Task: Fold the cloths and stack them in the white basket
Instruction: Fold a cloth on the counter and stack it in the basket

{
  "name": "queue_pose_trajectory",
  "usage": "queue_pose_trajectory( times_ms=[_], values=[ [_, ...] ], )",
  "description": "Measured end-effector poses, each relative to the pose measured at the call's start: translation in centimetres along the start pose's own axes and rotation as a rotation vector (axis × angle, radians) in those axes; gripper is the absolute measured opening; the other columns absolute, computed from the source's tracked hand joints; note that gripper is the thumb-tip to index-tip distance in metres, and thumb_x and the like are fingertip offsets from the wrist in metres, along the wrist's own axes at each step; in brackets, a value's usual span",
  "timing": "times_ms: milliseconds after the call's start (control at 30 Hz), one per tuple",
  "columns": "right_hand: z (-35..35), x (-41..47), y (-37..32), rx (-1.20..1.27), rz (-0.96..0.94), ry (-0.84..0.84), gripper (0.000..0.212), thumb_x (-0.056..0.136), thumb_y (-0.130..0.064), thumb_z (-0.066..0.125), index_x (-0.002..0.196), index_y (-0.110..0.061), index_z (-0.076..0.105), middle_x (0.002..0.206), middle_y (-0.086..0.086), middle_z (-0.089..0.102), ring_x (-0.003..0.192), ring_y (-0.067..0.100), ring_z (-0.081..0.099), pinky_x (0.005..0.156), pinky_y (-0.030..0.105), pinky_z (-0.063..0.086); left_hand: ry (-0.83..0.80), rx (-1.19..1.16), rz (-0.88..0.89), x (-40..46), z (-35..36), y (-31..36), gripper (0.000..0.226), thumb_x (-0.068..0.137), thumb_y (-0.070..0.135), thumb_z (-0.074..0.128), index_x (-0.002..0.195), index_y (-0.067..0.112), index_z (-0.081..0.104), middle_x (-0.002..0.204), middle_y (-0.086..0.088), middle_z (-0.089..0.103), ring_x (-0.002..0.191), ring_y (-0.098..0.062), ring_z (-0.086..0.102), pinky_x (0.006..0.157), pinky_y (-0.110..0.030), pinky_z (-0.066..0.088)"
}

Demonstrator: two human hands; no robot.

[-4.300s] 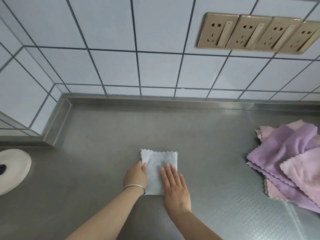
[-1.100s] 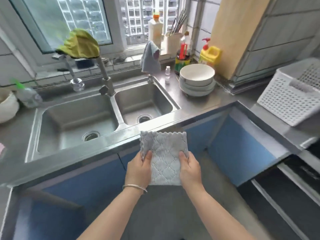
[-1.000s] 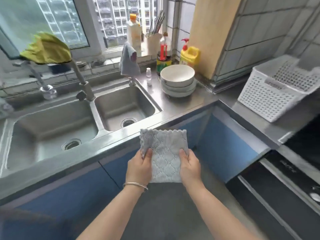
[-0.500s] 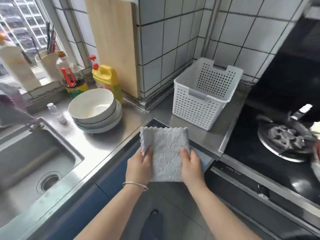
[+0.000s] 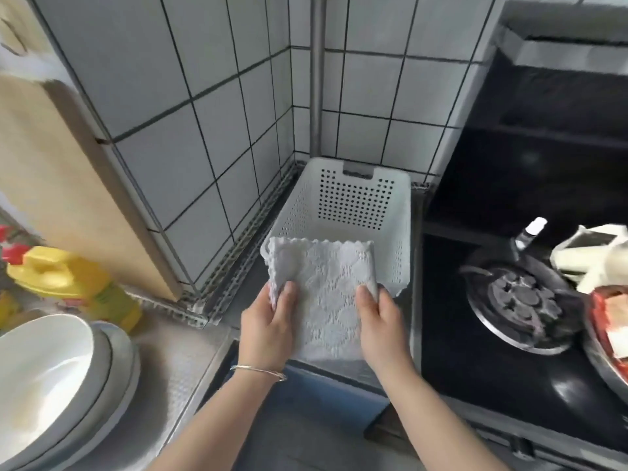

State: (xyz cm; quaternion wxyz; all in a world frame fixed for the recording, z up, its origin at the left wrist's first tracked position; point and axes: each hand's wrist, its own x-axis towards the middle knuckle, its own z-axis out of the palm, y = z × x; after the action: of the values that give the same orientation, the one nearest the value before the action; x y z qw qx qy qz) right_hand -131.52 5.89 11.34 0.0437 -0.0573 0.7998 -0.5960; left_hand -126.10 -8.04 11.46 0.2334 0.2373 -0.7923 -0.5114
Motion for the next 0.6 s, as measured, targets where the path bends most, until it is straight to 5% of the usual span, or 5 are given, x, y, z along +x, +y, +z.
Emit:
queue_pose_trajectory(
  times_ms=[100, 267, 400, 500, 600],
  values=[
    [-0.2, 2.8, -1.3, 0.018, 0.008, -0.008, 0.031, 0.095, -0.037, 0.043, 0.091, -0.009, 0.056, 0.057, -0.004, 0.045, 0.052, 0.010, 0.043, 0.051, 0.023, 0.035, 0.007, -0.006, 0.061, 2.7, 0.9, 1.2, 0.044, 0.083, 0.056, 0.030, 0.068, 0.017, 0.046, 0.058, 0.009, 0.047, 0.055, -0.005, 0.043, 0.053, -0.016, 0.034],
    [-2.3, 8.8, -3.1, 0.178, 0.029, -0.067, 0.024, 0.092, -0.040, 0.052, 0.095, -0.018, 0.063, 0.090, 0.018, 0.066, 0.084, 0.033, 0.063, 0.080, 0.051, 0.052, 0.054, -0.057, 0.034, 7.2, 4.8, 4.0, 0.036, 0.099, 0.023, 0.037, 0.063, 0.019, 0.041, 0.057, 0.004, 0.046, 0.052, 0.005, 0.047, 0.050, -0.011, 0.034],
    [-3.4, 13.3, -3.7, 0.459, 0.199, -0.191, 0.026, 0.073, -0.042, 0.065, 0.094, -0.028, 0.072, 0.108, 0.004, 0.070, 0.108, 0.023, 0.062, 0.100, 0.051, 0.044, 0.144, -0.158, -0.063, 10.3, 7.5, 5.4, 0.033, 0.098, 0.024, 0.038, 0.067, 0.025, 0.047, 0.066, 0.010, 0.052, 0.064, 0.001, 0.049, 0.054, -0.008, 0.035],
    [-2.9, 15.7, -3.7, 0.802, 0.370, -0.182, 0.024, 0.083, -0.027, 0.060, 0.102, -0.016, 0.067, 0.110, 0.008, 0.068, 0.099, 0.022, 0.062, 0.086, 0.037, 0.048, 0.228, -0.291, -0.156, 12.3, 9.2, 5.6, 0.021, 0.099, 0.026, 0.038, 0.094, 0.019, 0.058, 0.082, 0.015, 0.057, 0.085, -0.009, 0.053, 0.066, -0.013, 0.033],
    [-1.5, 16.4, -3.4, 0.897, 0.497, -0.120, 0.019, 0.091, -0.021, 0.052, 0.107, -0.017, 0.062, 0.098, 0.006, 0.066, 0.084, 0.018, 0.058, 0.072, 0.029, 0.043, 0.294, -0.315, -0.182, 13.2, 10.7, 5.9, 0.030, 0.099, 0.024, 0.037, 0.115, 0.009, 0.057, 0.097, 0.002, 0.060, 0.094, -0.012, 0.050, 0.065, -0.009, 0.032]
  ],
)
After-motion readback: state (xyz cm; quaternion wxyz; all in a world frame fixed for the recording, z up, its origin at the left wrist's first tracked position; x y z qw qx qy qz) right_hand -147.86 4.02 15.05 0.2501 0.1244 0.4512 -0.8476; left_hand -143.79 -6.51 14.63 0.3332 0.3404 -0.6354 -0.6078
